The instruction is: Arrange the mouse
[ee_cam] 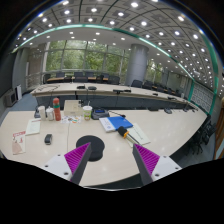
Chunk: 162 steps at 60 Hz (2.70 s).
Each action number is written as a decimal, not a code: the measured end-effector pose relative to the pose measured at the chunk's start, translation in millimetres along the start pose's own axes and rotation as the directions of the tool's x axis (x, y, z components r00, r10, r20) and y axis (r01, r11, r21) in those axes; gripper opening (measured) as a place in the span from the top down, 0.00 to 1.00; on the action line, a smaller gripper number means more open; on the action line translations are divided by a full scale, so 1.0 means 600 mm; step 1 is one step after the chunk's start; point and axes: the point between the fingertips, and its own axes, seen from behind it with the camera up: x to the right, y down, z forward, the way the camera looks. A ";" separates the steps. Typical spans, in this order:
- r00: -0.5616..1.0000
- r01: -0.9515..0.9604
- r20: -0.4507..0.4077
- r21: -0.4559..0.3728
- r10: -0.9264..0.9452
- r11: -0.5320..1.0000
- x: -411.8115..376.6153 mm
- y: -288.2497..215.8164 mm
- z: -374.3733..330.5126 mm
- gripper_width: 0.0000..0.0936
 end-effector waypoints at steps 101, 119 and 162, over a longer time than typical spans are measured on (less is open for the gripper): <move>0.897 0.130 0.434 -0.072 -0.086 0.989 -0.824 0.125 0.510 0.66; 0.931 -0.018 0.365 0.081 -0.013 0.997 -0.529 -0.075 0.444 0.66; 0.952 0.068 0.307 -0.244 0.011 0.968 -0.267 0.248 0.628 0.08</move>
